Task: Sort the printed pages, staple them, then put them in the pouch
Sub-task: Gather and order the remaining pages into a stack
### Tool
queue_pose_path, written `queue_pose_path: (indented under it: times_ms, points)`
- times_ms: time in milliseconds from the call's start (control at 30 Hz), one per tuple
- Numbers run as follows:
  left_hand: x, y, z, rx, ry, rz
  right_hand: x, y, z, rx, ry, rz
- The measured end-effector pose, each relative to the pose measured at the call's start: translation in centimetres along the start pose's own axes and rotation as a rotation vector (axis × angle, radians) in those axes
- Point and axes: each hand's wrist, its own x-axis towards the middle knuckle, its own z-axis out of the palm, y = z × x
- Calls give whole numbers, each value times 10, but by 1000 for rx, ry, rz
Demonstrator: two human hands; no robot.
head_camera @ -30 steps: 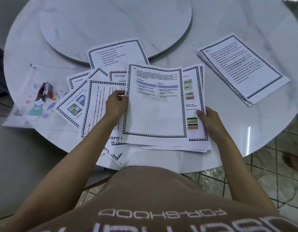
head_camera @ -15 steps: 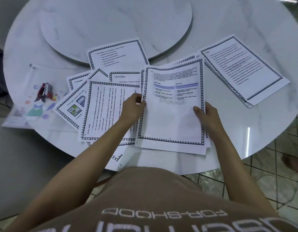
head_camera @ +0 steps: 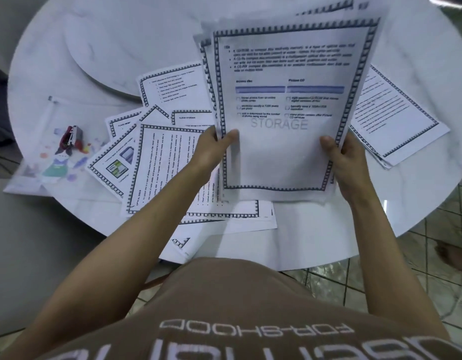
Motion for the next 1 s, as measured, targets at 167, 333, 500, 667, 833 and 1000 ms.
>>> queue_pose_path:
  times_ms: [167, 333, 500, 667, 833, 1000]
  points:
    - [-4, 29, 8, -84, 102, 243, -1, -6, -1, 64, 181, -121]
    - [-13, 27, 17, -34, 58, 406, -8, -1, 4, 123, 227, -67]
    - [-15, -10, 25, 152, -24, 347, -19, 21, 12, 105, 186, 66]
    - [-11, -7, 19, 116, -22, 295, -12, 16, 2, 66, 226, 68]
    - [-13, -26, -1, 42, 6, 239, -3, 26, -14, -8, 172, 148]
    - [-26, -60, -19, 29, 43, 118, 0, 44, -21, -205, 95, 258]
